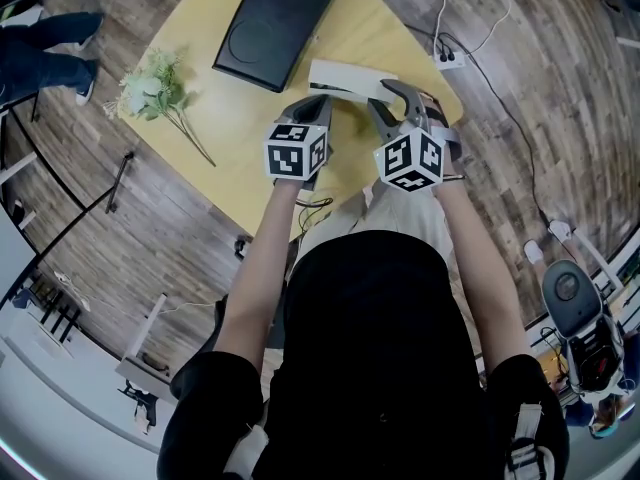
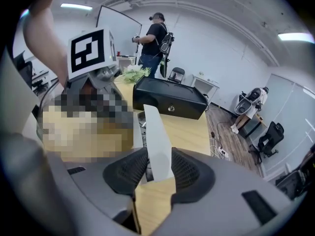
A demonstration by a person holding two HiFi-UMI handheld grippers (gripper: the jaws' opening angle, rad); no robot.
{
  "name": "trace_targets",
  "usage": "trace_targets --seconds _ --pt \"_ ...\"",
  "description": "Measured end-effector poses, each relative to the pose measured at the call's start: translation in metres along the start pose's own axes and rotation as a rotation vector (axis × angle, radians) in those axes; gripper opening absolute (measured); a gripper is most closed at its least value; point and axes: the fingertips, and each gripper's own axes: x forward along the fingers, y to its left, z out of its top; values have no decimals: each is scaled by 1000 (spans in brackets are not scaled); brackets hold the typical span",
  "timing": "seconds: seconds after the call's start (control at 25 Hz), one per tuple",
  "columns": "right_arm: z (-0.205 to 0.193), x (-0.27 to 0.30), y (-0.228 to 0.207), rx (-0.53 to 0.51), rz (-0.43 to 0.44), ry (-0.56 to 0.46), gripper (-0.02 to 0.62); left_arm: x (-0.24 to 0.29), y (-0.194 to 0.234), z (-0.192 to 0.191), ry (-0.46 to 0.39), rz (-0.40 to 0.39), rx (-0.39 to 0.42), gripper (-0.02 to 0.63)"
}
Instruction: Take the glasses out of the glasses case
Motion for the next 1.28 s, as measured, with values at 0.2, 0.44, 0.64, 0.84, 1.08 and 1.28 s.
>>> trace_targets --seconds 0.2,0.44,0.64,0.84,1.08,1.28 --pt "8 -3 -11 15 -33 -24 106 1 0 0 -6 6 -9 23" --pt "13 -5 -27 23 -88 -38 52 0 0 -1 -3 6 -16 23" --pt "13 -2 -35 18 -108 -35 48 0 0 -1 -3 7 -23 23" --pt "13 3 -44 22 -125 -39 48 1 0 -2 -12 2 -35 23" --pt "14 5 -52 26 -135 -38 49 0 -1 -1 -19 3 -45 23" --pt "14 2 -48 18 -124 -37 49 0 -2 -1 -24 9 -36 23"
